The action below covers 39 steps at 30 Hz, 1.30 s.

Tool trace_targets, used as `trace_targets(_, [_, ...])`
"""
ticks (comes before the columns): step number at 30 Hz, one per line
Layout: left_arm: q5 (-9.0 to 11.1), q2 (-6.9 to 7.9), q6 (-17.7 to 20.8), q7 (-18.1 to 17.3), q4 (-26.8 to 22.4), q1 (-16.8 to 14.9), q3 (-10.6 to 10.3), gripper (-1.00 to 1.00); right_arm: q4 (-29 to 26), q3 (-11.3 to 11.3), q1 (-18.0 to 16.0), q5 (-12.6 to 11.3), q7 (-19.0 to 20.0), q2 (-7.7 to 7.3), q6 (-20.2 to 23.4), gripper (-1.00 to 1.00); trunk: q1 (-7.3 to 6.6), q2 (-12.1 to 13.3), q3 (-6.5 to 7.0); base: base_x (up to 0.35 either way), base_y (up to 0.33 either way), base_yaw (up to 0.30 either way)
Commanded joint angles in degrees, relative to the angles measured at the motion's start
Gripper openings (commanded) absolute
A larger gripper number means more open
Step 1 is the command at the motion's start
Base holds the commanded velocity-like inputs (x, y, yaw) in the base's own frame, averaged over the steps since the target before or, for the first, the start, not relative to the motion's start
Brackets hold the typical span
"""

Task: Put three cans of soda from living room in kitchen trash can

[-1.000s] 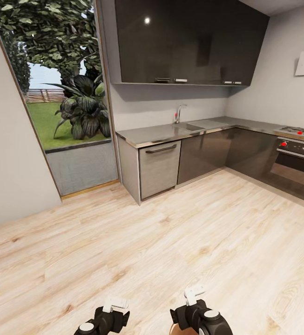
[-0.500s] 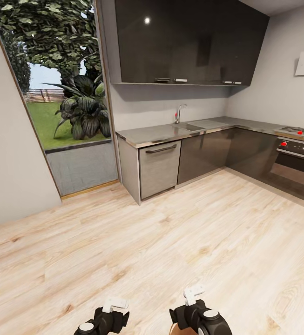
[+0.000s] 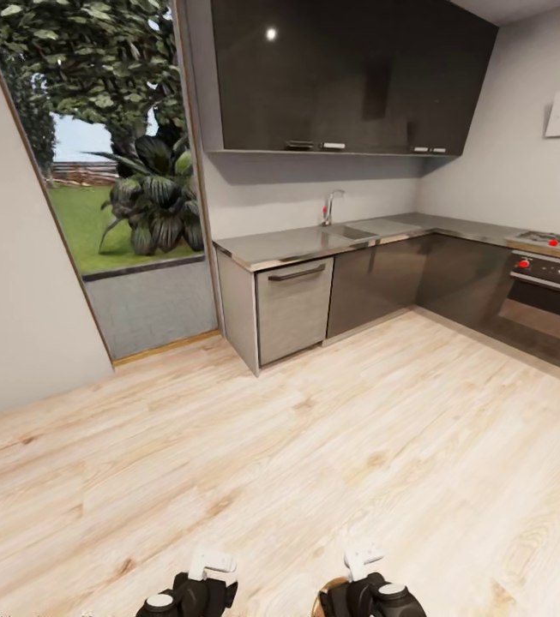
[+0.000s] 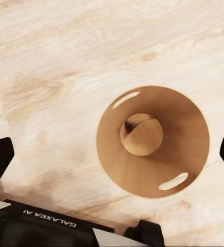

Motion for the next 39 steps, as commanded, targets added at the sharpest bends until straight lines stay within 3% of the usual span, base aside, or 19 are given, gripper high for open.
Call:
trace_targets(1, [0.1,-0.04,0.8,0.0,0.0,0.0,0.0,1.0,0.3,-0.4,0.0,0.0,0.0,0.01,0.0,1.0,0.0,0.0,-0.08,0.0,0.0,0.0])
trace_targets(8, [1.3,-0.18,5.0,0.0,0.1,0.0,0.2,1.0,2.1,-2.2,0.0,0.0,0.2,-0.12,0.0,1.0,0.0,0.0,-0.7,0.0,0.0,-0.028])
trace_targets(14, [1.5,-0.17,5.6,0.1,0.9,0.0,0.2,1.0,2.5,-2.3,0.0,0.0,0.1,-0.08,0.0,1.0,0.0,0.0,-1.23,0.0,0.0,-0.093])
trace_targets(20, [1.7,-0.16,5.6,0.2,4.6,0.0,0.3,1.0,2.9,-2.3,0.0,0.1,-0.1,-0.16,-0.1,1.0,0.0,0.0,-1.41,0.0,0.0,-0.032])
trace_targets(27, [1.8,-0.12,5.3,0.3,6.4,-0.1,0.3,1.0,7.6,-2.4,-0.2,0.1,-0.3,-0.09,-0.2,1.0,0.0,0.0,-1.44,0.0,0.0,0.008])
trace_targets(33, [1.8,0.0,5.5,0.4,6.6,-0.1,0.3,1.0,13.0,-2.6,-3.1,0.1,-0.5,-0.3,-0.1,1.0,0.0,0.0,-1.59,0.0,0.0,0.082])
trace_targets(39, [2.0,0.18,6.1,0.4,6.1,-2.6,0.3,1.0,20.9,-5.0,-7.7,0.1,-0.5,-0.46,-0.5,1.0,0.0,0.0,-1.8,0.0,0.0,0.113])
